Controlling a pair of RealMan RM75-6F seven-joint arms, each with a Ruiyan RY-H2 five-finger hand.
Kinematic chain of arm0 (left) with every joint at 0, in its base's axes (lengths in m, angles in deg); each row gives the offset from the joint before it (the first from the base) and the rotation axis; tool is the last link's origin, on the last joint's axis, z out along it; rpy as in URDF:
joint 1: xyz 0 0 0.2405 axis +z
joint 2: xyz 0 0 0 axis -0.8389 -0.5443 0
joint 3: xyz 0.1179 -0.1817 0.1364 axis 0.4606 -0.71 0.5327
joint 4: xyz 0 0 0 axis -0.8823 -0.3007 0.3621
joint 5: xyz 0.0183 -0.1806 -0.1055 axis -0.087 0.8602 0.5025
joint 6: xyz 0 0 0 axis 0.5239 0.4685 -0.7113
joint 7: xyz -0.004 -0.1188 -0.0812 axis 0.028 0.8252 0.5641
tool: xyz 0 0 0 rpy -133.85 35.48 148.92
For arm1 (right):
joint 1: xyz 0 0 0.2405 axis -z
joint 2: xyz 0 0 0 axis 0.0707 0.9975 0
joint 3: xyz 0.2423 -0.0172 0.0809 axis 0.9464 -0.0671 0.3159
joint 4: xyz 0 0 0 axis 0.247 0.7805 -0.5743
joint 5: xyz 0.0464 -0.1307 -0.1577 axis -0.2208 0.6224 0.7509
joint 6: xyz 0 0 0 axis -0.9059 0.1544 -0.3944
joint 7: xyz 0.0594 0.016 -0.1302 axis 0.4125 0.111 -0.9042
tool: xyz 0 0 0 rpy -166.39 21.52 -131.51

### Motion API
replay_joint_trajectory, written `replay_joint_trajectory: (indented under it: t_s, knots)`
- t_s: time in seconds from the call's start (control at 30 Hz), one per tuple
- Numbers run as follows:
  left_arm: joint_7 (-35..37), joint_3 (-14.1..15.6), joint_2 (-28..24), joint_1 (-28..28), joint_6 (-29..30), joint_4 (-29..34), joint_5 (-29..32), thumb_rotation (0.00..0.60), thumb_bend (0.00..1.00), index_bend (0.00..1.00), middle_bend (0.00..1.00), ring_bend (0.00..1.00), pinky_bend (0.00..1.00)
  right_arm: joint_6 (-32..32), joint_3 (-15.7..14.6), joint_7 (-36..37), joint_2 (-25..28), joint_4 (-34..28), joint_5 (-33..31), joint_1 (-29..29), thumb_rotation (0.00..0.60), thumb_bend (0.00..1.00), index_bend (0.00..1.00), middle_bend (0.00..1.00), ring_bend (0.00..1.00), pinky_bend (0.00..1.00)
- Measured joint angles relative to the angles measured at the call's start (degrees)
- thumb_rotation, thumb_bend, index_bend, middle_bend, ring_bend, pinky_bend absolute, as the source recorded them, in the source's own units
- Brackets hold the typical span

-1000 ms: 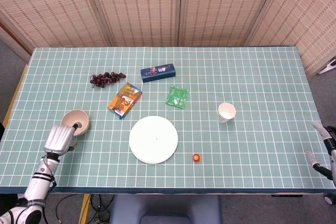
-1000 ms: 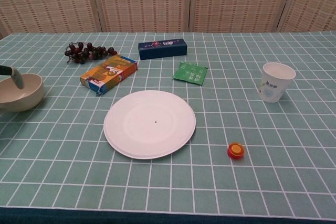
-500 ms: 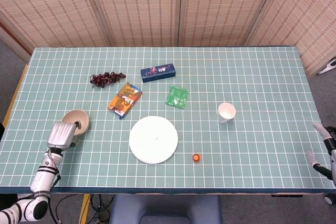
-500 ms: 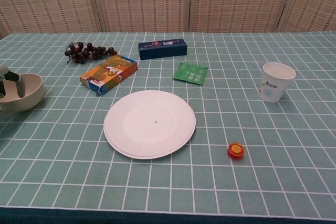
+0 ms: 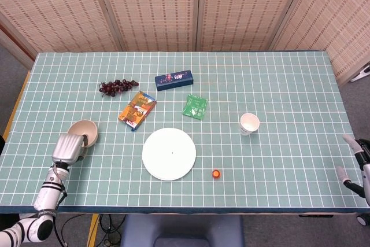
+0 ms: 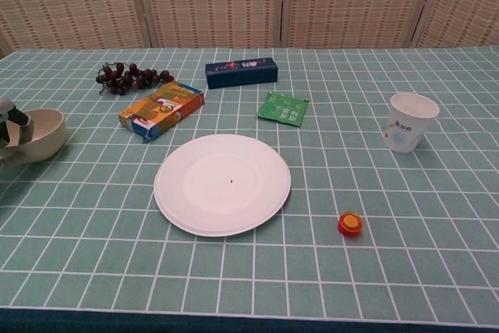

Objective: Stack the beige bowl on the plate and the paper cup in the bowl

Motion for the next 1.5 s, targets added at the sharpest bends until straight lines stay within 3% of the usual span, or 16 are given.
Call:
replay_joint_trajectory:
  t_s: [0.4,0.83,1.13,1.5]
  knots:
    - [2.17,0.92,-0.85,-0.33,1.15,1.11,-3.27,0.6,0.46,0.6,0.97,0.9,1.0,-0.2,0.07,-0.41,-0.06,-0.19,-0.06,-0.17,0.6,0.29,0.15,0.25,0.19,0.33]
    - [0.46,2.27,-2.85,-3.99,3.63,13.54,-13.99,0.6,0.45,0.6,0.97,0.9,1.0,-0.71,0.31,-0.46,-0.02,-0.15,-0.67,-0.41,0.6,0.29,0.15,0.25,0.19,0.33]
    - [-4.82,1.74,1.46,-9.51,-0.4,17.6,-16.49,0.6,0.45,0.6,0.97,0.9,1.0,-0.57,0.27,-0.61,0.29,-0.44,-0.35,-0.46,0.6,0.29,0.15,0.25,0.19,0.33]
    - [-9.63,0.28,7.6,-13.36,-4.15,15.74,-12.69,0.6,0.45,0.59,0.97,0.89,1.0,0.42,0.03,-0.12,0.33,-0.13,-0.65,0.46,0.6,0.29,0.15,0.25,0.19,0.33]
